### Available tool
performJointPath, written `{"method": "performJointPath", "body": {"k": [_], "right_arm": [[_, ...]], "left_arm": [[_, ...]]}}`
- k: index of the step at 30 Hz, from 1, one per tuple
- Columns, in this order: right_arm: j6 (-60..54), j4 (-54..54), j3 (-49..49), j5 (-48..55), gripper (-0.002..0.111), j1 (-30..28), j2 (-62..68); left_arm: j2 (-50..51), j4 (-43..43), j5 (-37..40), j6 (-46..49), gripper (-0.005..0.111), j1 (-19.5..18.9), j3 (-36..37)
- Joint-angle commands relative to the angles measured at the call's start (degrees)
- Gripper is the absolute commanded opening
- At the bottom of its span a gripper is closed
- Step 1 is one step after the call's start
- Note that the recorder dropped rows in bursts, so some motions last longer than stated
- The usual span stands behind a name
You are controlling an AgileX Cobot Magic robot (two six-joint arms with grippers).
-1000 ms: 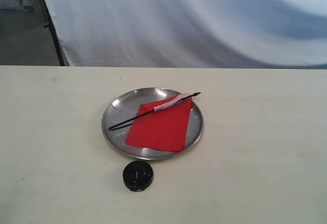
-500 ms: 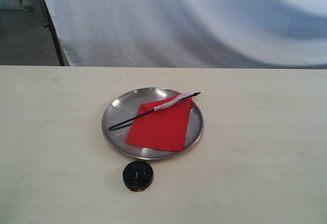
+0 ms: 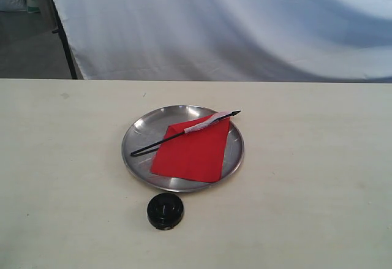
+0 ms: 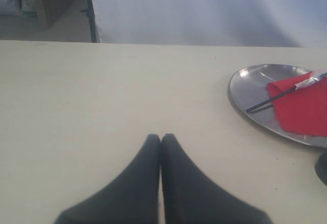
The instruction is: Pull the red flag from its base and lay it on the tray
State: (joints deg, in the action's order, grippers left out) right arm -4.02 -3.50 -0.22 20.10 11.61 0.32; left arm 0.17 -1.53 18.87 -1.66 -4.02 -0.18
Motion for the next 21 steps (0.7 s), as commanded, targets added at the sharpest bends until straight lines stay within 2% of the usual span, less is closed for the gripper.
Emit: {"method": "performJointPath", "body": {"k": [1,5,21], "right_arm": [[-0.4,-0.1,0.2,-0.2,-0.001,-2.0,-0.3],[-0.3,-0.1,0.2,-0.2,-0.001,-3.5,-0.3],[-0.3,-0.1,0.2,-0.2,-0.001,-3.5,-0.3]], "left_arm": [[-0.2,-0.2,-0.3,-0.1,0.000,-0.1,0.2],[-0.2,-0.2,-0.3,-0.1,0.000,-0.1,0.2],[-0.2,-0.2,-0.3,-0.1,0.000,-0.1,0.2]]}}
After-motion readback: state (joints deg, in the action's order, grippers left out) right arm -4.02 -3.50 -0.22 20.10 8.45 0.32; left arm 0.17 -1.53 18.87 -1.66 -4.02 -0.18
